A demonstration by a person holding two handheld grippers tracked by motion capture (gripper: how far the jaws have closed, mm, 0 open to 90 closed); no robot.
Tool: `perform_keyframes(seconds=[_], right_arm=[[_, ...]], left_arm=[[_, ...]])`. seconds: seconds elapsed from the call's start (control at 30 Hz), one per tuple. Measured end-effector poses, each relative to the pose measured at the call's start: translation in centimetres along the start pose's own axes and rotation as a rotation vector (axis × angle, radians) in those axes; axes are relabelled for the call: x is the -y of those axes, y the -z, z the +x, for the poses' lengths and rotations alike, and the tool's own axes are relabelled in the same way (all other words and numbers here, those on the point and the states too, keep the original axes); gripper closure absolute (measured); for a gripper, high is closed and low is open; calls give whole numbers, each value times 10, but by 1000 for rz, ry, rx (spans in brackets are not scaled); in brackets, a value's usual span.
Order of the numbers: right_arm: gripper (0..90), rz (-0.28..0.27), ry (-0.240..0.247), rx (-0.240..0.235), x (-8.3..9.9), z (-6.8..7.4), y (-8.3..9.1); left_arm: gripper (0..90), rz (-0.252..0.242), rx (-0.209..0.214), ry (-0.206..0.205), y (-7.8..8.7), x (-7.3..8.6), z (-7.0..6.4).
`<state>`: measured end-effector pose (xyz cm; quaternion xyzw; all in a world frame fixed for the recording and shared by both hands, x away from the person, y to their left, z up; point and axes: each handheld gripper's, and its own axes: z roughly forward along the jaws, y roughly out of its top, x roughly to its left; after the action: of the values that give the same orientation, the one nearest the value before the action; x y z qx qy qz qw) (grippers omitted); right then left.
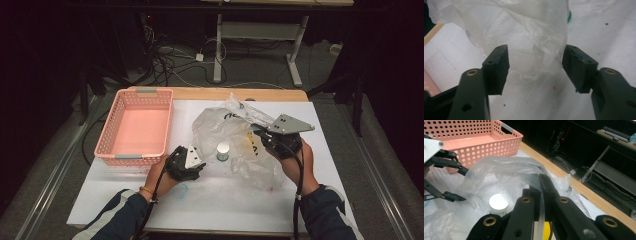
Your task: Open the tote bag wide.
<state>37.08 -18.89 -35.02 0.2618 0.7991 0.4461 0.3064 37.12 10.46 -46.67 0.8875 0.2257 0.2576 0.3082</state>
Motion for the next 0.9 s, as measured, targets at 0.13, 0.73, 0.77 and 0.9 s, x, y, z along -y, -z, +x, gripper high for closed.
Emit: perform_keyframes(seconds=[0.13,0.73,0.77,0.9], right_arm=[[900,11,1,0,3,-1,-2],[518,-122,-37,66,0,9,20],[509,-128,-28,77,0,11,24],[462,-154,-11,51,0,20,39]], left_arm=[[657,-5,34,-5,-8,-2,1],[850,-134,75,-31,29,-6,7],[851,-133,76,-35,29,-6,7],[853,-139,62,-21,29,-6,8]])
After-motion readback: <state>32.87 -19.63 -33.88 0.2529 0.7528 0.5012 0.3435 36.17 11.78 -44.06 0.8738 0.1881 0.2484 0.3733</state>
